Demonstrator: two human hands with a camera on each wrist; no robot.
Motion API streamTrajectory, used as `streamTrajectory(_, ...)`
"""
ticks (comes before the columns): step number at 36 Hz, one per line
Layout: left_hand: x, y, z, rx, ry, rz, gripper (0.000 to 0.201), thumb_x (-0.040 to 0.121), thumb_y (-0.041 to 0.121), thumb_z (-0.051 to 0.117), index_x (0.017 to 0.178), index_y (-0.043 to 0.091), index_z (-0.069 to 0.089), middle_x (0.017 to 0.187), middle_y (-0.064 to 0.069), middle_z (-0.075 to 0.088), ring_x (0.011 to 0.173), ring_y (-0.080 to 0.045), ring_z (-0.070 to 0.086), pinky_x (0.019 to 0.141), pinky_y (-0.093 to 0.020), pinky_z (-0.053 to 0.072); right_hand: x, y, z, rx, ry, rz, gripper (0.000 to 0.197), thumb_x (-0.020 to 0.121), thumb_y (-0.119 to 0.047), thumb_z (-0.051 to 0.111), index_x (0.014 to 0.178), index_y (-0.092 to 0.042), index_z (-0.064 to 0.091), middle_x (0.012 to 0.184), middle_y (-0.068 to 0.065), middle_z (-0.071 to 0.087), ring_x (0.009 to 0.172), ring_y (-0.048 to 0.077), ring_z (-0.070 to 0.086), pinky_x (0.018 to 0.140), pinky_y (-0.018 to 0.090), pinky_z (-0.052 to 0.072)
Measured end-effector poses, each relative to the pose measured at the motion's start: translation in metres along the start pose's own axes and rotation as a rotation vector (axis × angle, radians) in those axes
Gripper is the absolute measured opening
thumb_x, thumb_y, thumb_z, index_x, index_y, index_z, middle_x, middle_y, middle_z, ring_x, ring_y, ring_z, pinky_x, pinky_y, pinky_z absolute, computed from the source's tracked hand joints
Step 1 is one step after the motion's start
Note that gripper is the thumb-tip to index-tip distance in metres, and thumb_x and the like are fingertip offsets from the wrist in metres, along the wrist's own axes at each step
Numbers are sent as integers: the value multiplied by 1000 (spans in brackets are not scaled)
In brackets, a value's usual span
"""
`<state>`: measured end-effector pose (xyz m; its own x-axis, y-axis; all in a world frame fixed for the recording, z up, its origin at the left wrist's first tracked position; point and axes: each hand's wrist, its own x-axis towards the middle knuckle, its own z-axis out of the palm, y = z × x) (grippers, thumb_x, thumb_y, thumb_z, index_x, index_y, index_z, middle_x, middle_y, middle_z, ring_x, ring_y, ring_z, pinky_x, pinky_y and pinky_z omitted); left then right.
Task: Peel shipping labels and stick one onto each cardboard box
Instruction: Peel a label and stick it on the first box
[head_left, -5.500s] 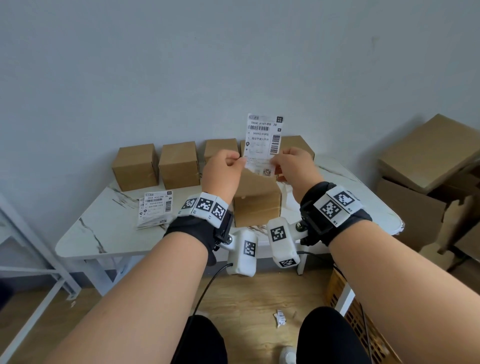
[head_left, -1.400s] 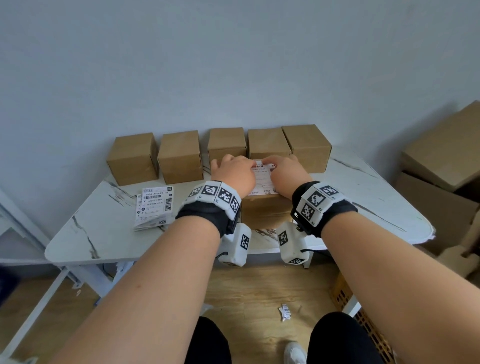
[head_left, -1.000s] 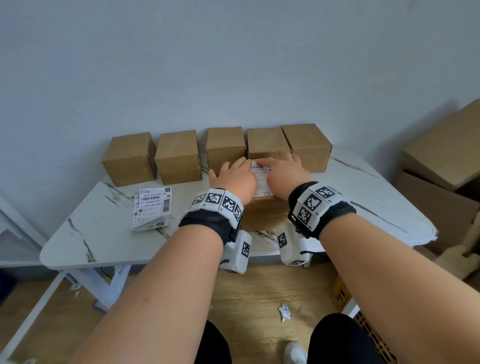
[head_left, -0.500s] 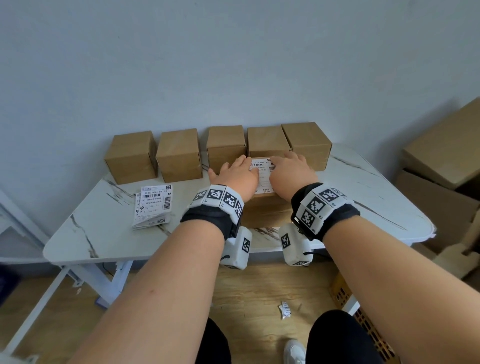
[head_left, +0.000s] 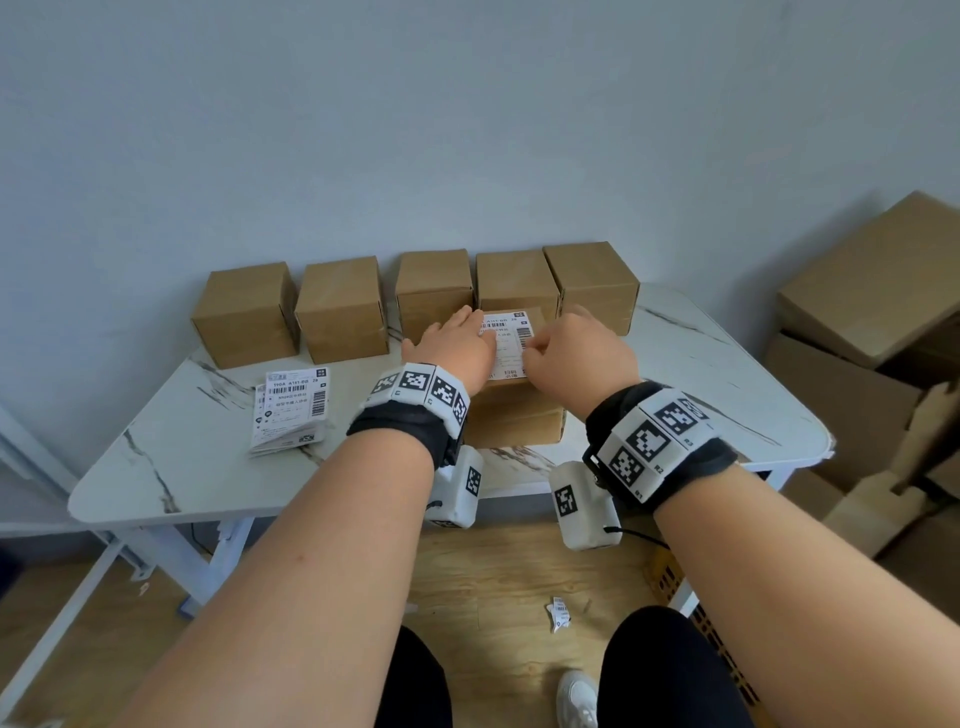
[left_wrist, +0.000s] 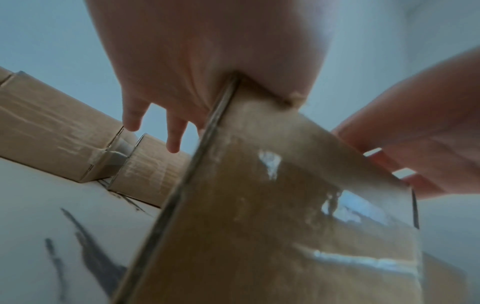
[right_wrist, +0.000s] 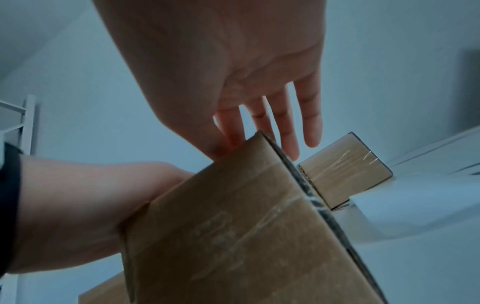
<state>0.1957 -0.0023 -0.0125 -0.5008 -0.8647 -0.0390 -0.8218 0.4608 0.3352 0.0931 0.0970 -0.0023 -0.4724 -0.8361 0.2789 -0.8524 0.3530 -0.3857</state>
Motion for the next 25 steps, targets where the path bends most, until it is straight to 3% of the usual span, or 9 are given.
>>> streamTrajectory(4,-3,-1,1,47,59,15,51,100,38,19,149,27,24,159,7,15,139,-27,31,111,-52,29,0,6,-4,71,-76,4,28,88,-27,49,71,-15,69,74,2,57,57,18,52,53,23,43)
streamTrajectory(6,-6,0,1,42,85,12,50,100,37,19,148,25,28,158,6,19,136,-27,36,109,-50,32,-1,8,-6,96,-98,19,29,88,-30,50,77,-15,72,68,1,64,55,17,54,54,23,47)
streamTrajectory(12,-21,0,5,-70,19,29,52,102,28,22,150,9,17,160,-3,9,142,-29,26,114,-44,28,-7,7,-7,107,-107,50,27,86,-42,52,90,-28,75,73,-6,68,64,15,63,63,28,56)
streamTrajectory(17,-36,-2,6,-116,-15,-15,56,102,37,20,153,17,5,161,1,0,142,-26,25,113,-36,28,-12,6,-10,144,-127,48,28,86,-43,53,101,-33,74,84,-5,71,72,15,65,68,30,57)
streamTrajectory(21,-44,-4,5,-214,-56,-34,60,100,41,22,153,23,-1,156,-9,25,135,-30,37,110,-42,35,-17,2,-13,148,-160,58,29,81,-51,54,90,-29,71,75,-7,66,70,16,63,60,26,51)
streamTrajectory(23,-49,-2,3,-258,-83,-33,60,102,39,23,153,23,-3,152,-8,34,130,-29,44,106,-38,37,-20,-2,-14,144,-177,52,27,79,-55,54,79,-29,58,66,-10,54,68,16,59,54,24,41)
streamTrajectory(25,-54,-1,1,-309,-101,-29,59,103,36,24,153,22,-3,152,-6,35,131,-27,43,105,-35,35,-23,-3,-13,157,-193,51,23,80,-55,53,89,-34,60,69,-10,53,71,16,59,55,24,40)
